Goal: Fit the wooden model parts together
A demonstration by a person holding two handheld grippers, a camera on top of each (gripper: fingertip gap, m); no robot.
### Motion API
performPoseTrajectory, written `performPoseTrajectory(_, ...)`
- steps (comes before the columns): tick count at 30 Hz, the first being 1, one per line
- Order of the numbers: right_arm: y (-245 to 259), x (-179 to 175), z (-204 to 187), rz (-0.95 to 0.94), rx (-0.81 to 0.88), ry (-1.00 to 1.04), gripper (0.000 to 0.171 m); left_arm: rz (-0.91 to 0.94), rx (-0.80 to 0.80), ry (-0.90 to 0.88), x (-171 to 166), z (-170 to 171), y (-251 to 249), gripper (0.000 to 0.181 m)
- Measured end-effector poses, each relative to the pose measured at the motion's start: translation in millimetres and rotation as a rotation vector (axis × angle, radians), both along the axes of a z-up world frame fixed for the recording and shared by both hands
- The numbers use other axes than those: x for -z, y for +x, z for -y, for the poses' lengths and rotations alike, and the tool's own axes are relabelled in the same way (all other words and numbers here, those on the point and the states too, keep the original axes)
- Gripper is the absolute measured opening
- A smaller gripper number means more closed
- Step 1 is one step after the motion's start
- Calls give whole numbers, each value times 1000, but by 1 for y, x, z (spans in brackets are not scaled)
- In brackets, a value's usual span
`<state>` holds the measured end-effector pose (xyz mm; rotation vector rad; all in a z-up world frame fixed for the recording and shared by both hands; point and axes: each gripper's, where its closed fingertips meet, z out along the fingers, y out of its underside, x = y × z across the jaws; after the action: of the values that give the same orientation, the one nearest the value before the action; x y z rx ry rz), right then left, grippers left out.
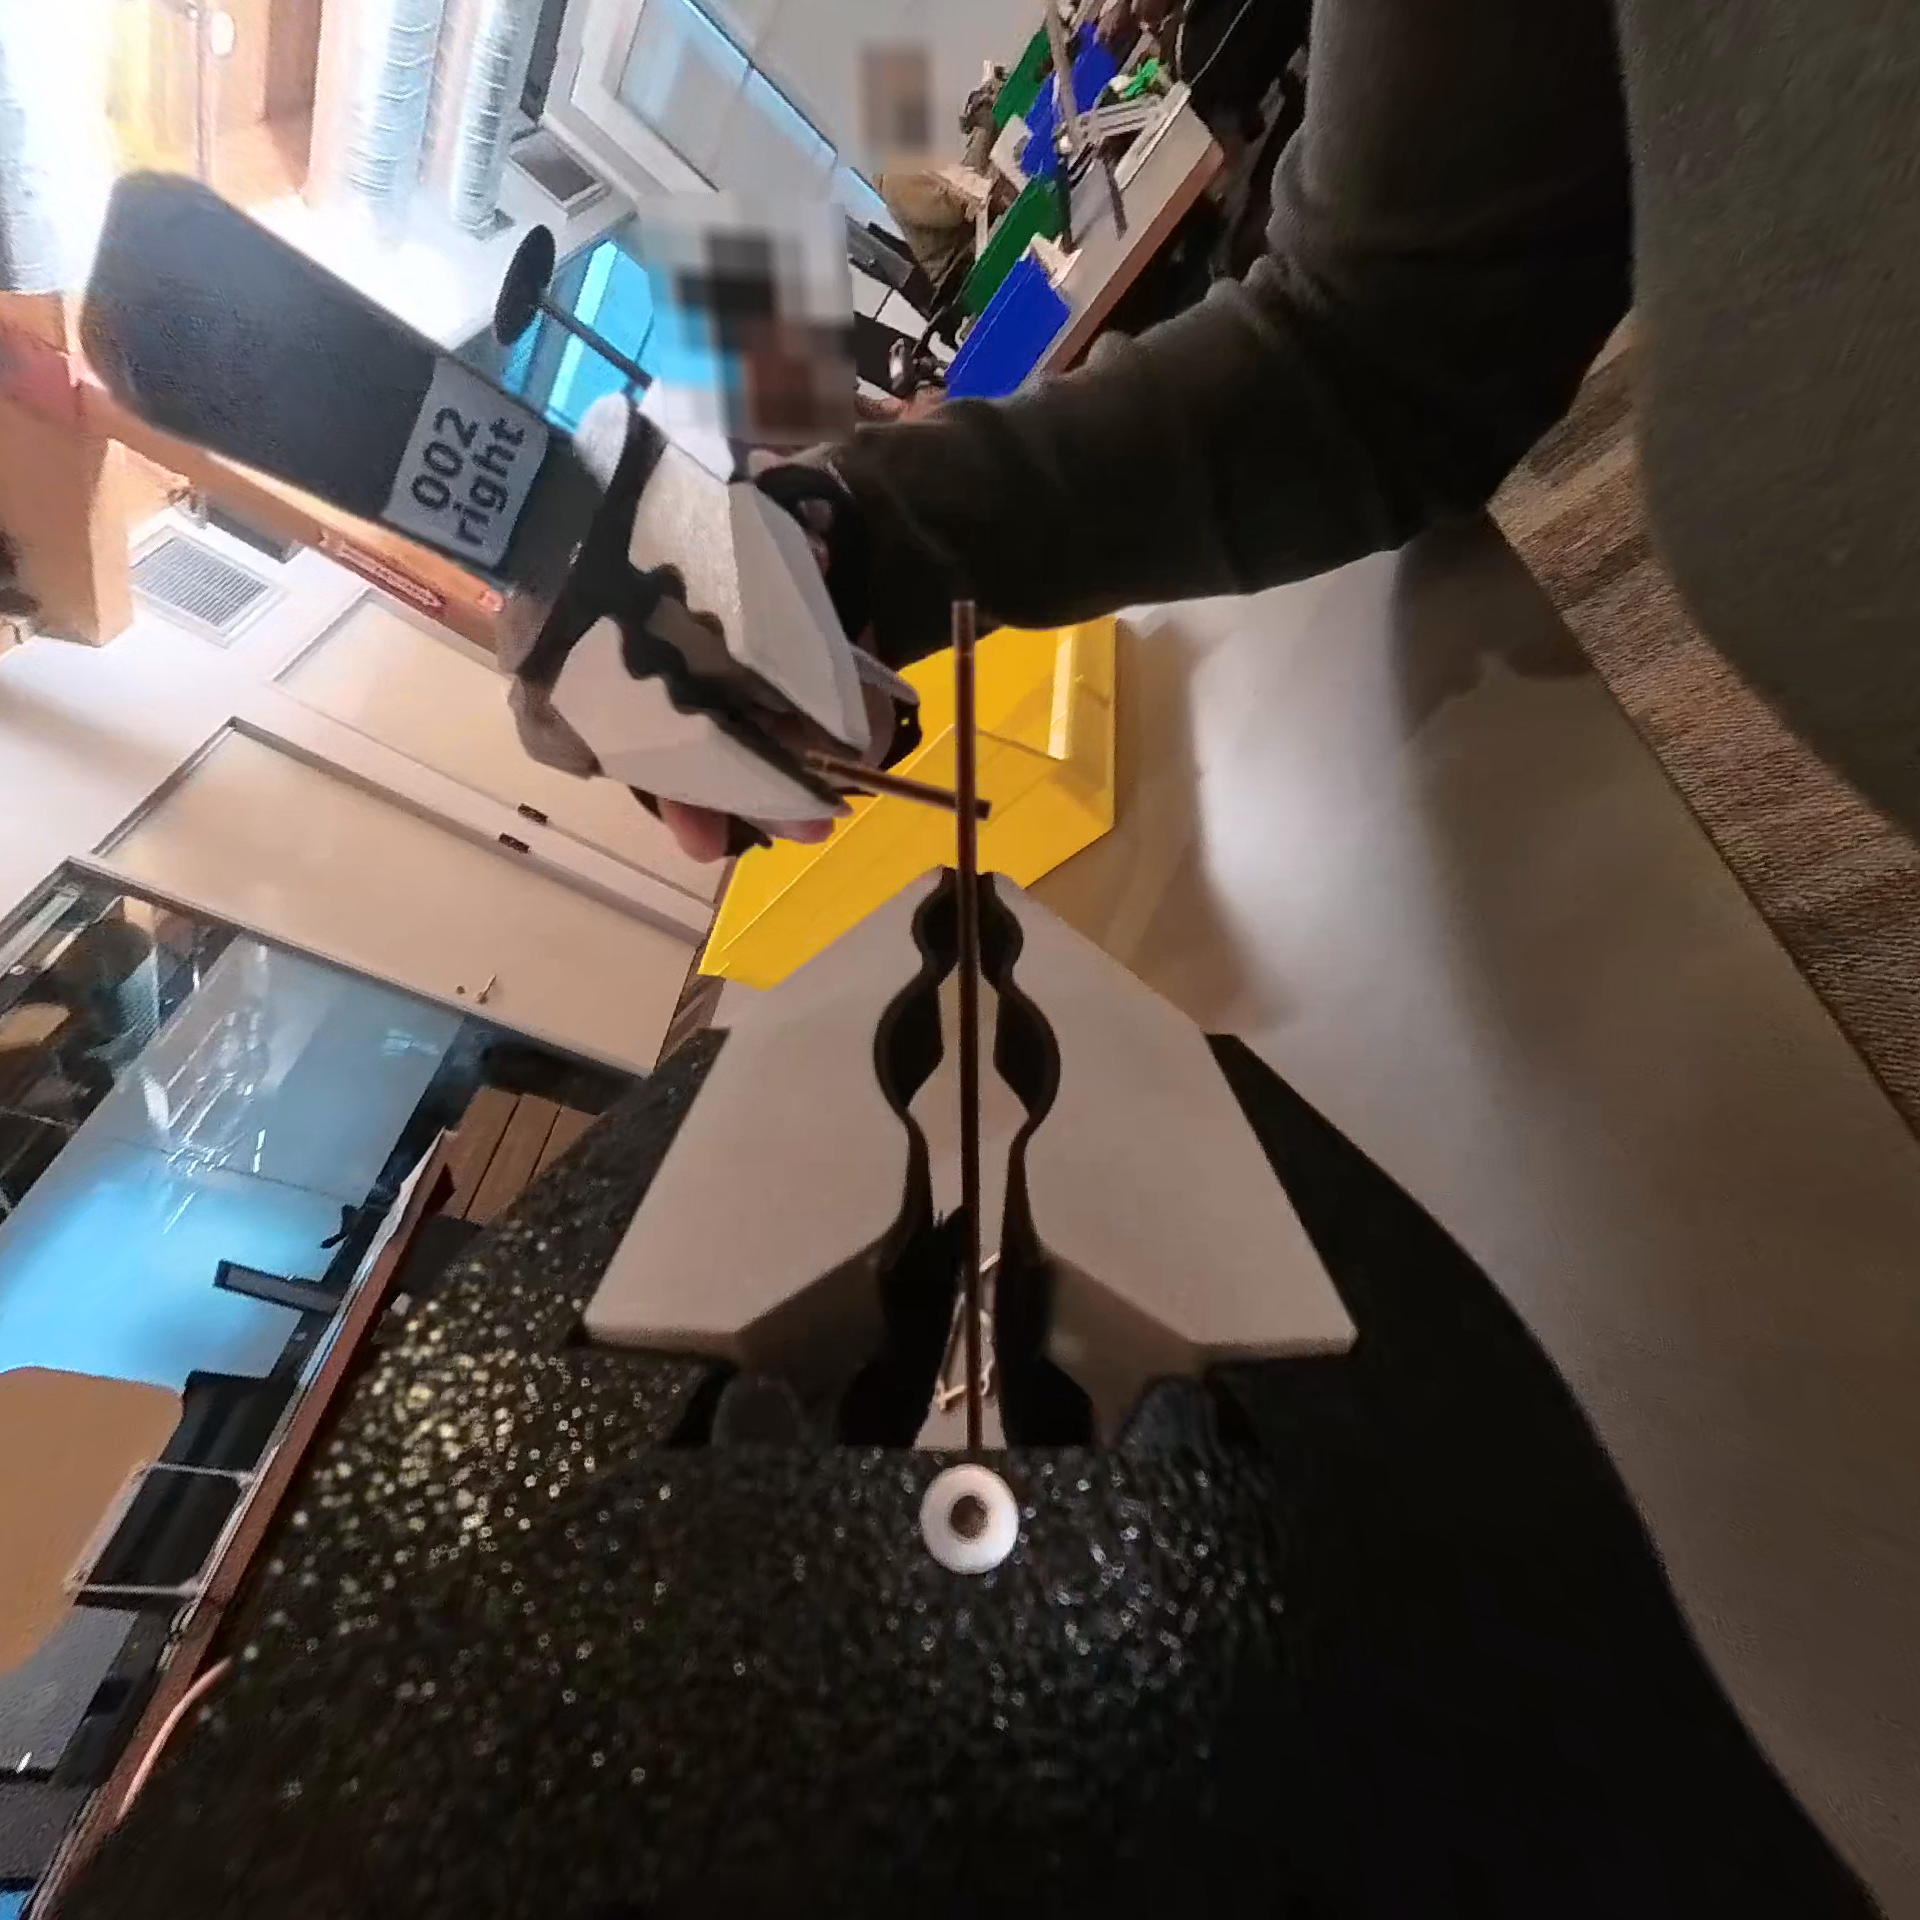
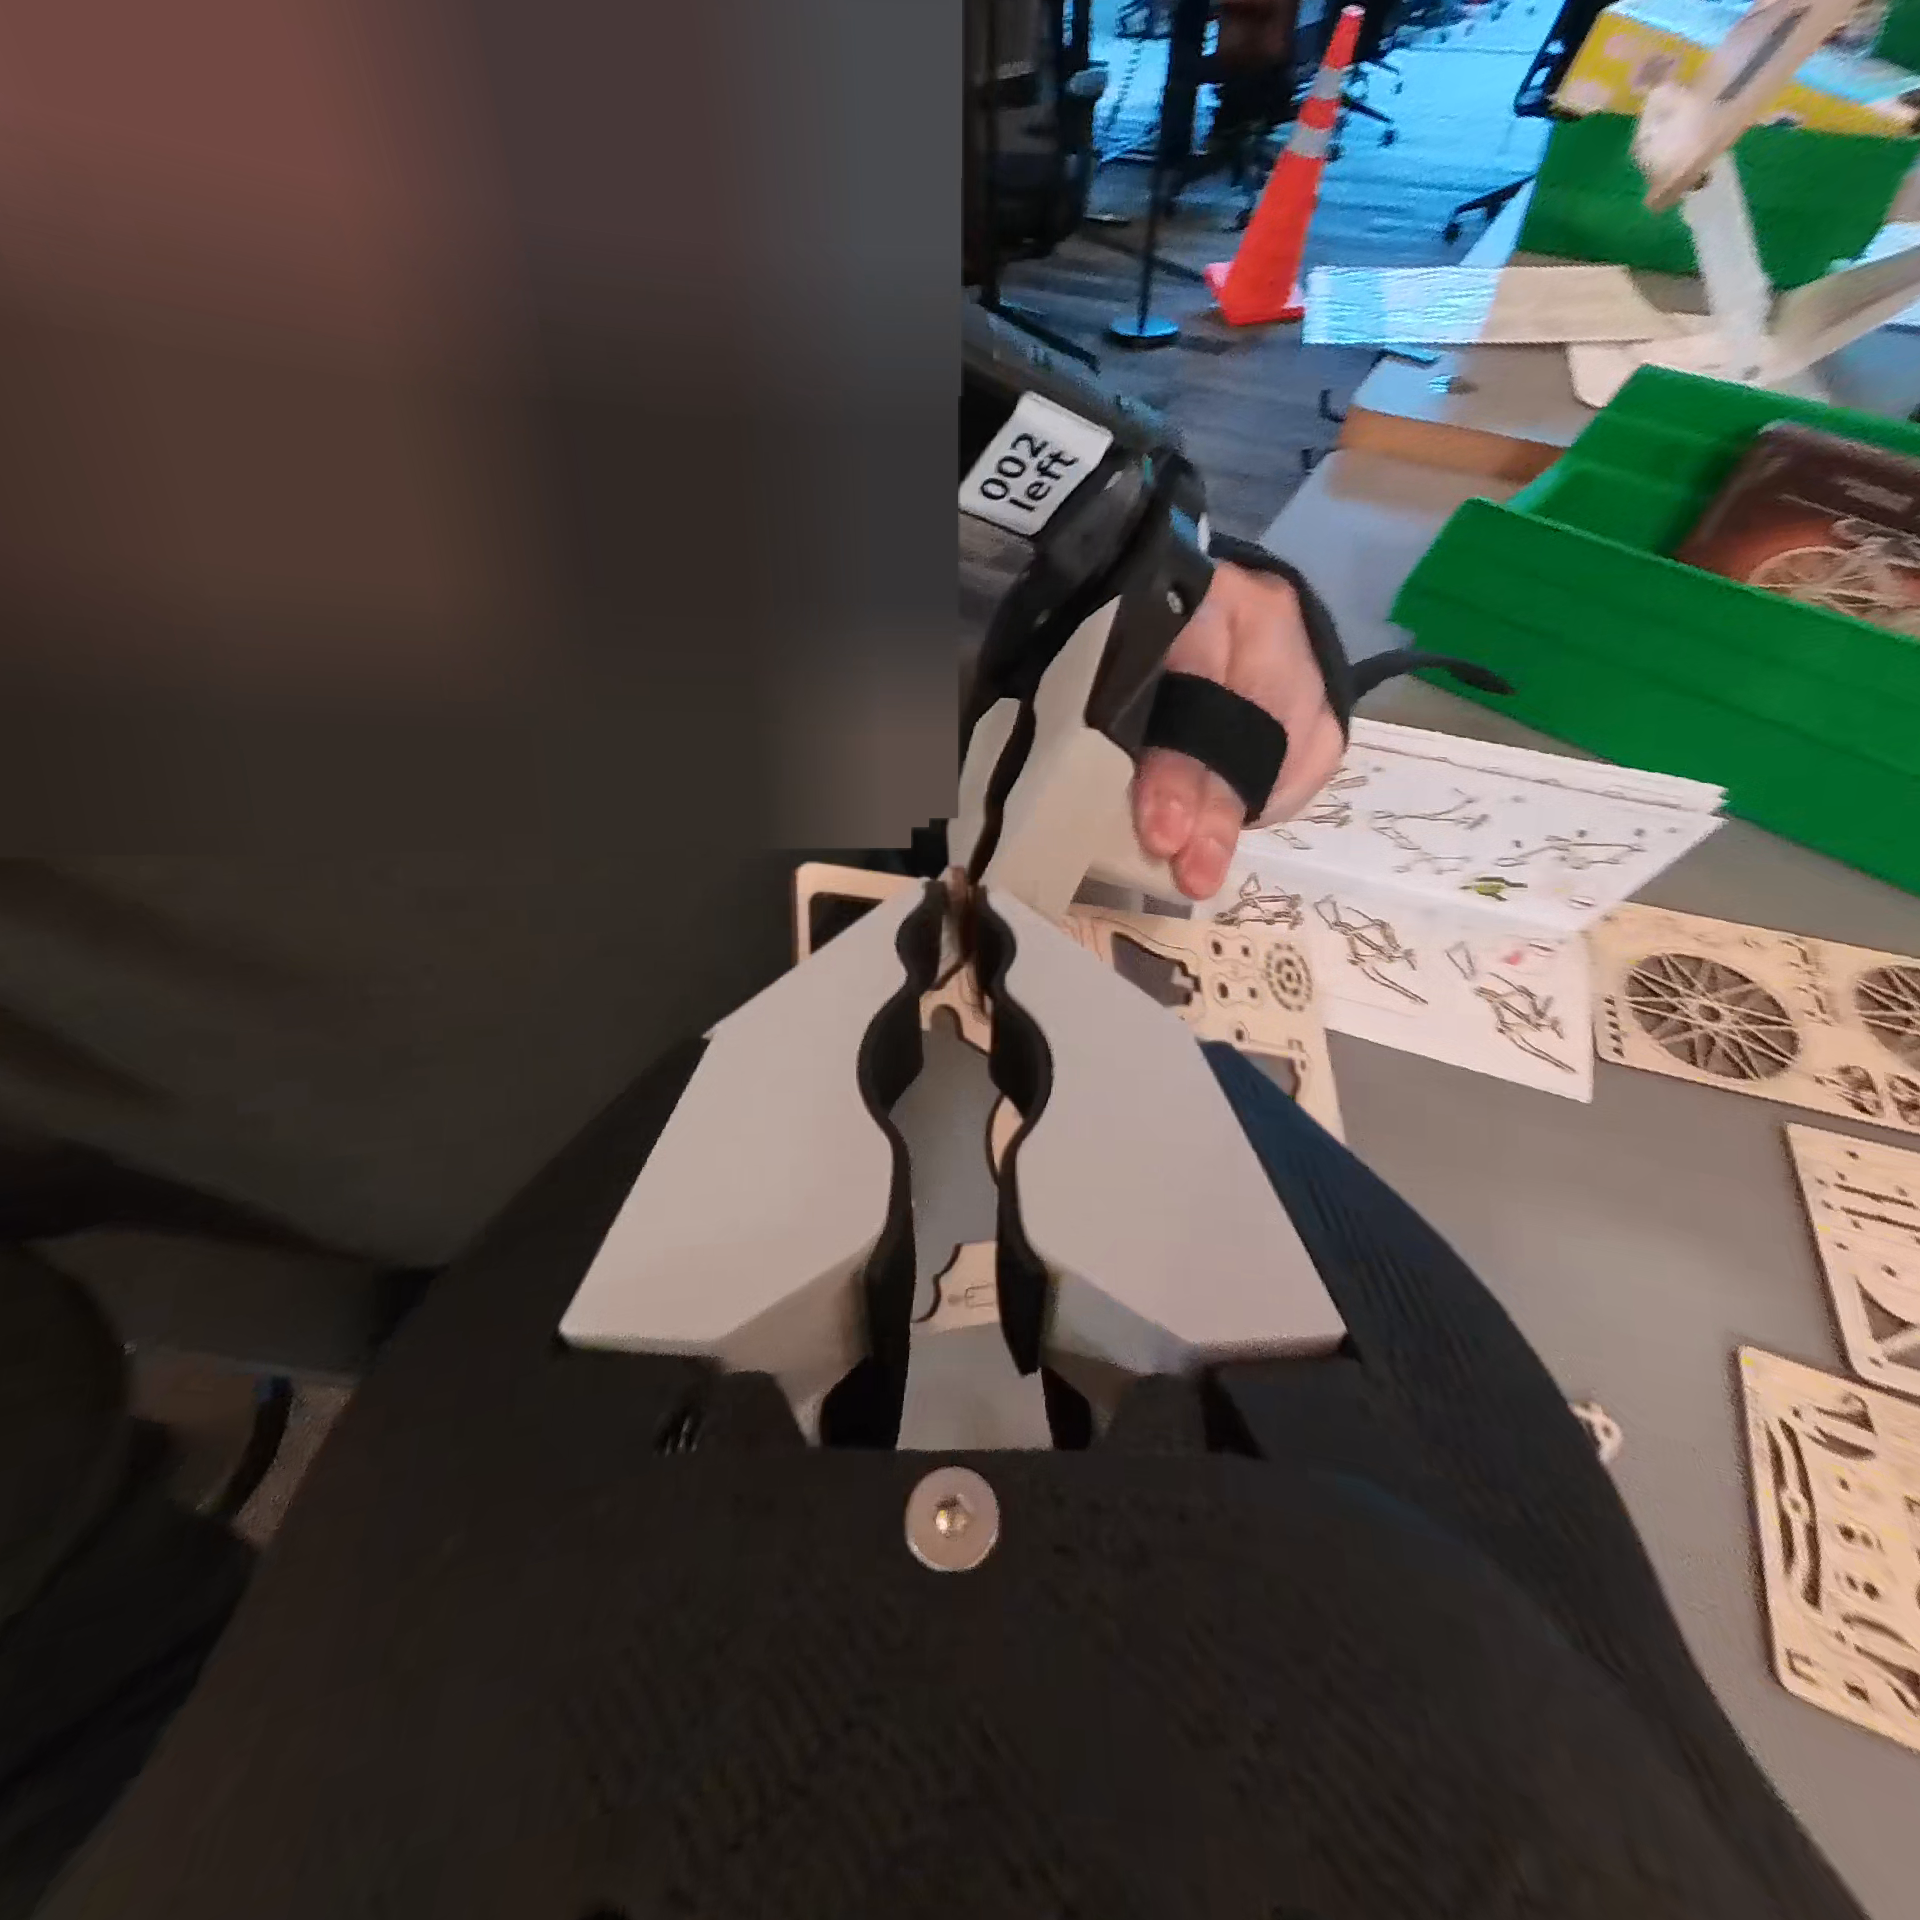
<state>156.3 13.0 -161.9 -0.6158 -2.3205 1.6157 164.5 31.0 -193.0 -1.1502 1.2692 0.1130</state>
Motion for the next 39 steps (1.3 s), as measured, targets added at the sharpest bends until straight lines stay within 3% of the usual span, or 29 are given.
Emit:
performPoseTrajectory(7,6,-18,2,-80,-76,-79,1,72,52,-17,-11,6,2,1)
performPoseTrajectory(10,16,-53,-17,-175,-68,-255,0,100,100,19,-17,15,2,1)
performPoseTrajectory(14,-17,-89,-81,-306,345,-398,0,173,-61,84,-32,-4,-16,1)
performPoseTrajectory(19,-33,-92,-142,-299,753,-400,1,325,-218,71,-43,-36,-25,1)
performPoseTrajectory(22,-26,-97,-172,-346,936,-369,1,646,-268,-88,-54,-63,-38,0)
performPoseTrajectory(25,-11,-108,-190,-389,1014,-390,1,1021,-176,-300,-63,-85,-53,0)
performPoseTrajectory(28,4,-117,-202,-448,1071,-365,1,1255,-99,-458,-62,-102,-64,1)
performPoseTrajectory(35,23,-131,-210,-558,1163,-235,0,1499,-139,-798,-31,-167,-65,0)
performPoseTrajectory(39,30,-131,-221,-594,1282,-81,1,1541,-239,-1023,14,-215,-58,0)
